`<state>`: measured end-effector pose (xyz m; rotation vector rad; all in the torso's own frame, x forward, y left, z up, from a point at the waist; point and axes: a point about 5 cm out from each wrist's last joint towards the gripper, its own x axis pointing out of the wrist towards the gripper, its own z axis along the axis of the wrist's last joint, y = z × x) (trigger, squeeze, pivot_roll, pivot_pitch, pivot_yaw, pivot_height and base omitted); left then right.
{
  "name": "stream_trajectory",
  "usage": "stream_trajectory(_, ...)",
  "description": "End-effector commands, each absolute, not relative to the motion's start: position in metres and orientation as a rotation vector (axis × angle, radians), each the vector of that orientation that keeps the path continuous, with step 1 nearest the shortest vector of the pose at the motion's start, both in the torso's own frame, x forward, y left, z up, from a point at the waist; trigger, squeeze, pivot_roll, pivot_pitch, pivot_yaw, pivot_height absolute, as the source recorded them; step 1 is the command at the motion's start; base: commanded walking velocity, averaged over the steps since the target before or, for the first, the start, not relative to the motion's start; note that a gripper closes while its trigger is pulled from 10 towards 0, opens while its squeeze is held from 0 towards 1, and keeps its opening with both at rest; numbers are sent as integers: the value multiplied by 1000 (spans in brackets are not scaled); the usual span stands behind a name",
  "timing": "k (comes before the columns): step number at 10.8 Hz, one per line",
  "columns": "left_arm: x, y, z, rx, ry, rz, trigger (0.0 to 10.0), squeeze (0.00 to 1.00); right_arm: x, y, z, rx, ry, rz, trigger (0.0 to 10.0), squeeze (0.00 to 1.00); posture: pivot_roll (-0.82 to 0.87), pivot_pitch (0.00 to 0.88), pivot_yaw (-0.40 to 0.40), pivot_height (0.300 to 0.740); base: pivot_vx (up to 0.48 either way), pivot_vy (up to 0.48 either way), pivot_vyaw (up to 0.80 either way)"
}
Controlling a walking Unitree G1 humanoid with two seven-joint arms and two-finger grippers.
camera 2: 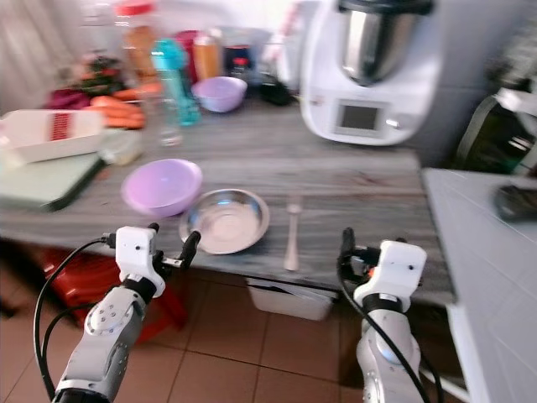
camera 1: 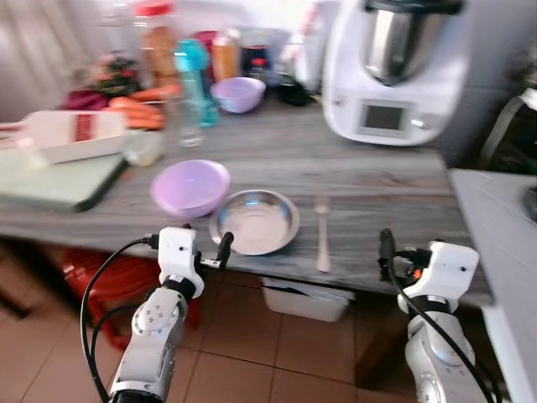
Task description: Setting the table
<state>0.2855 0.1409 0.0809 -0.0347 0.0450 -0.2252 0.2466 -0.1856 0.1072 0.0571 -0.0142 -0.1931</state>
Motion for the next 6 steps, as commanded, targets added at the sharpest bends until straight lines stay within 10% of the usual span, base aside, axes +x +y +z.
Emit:
stream_trajectory(1,286,144,80,-23,56,-205,10000,0,250,-182,109,69,-19,-177,10000,0,54,0,44,740,0,0,0)
stream_trajectory(6,287,145,81,-14,62,-192,10000,0,250,-178,107,80,-12,-172,10000,0,58,0,42,740,0,0,0)
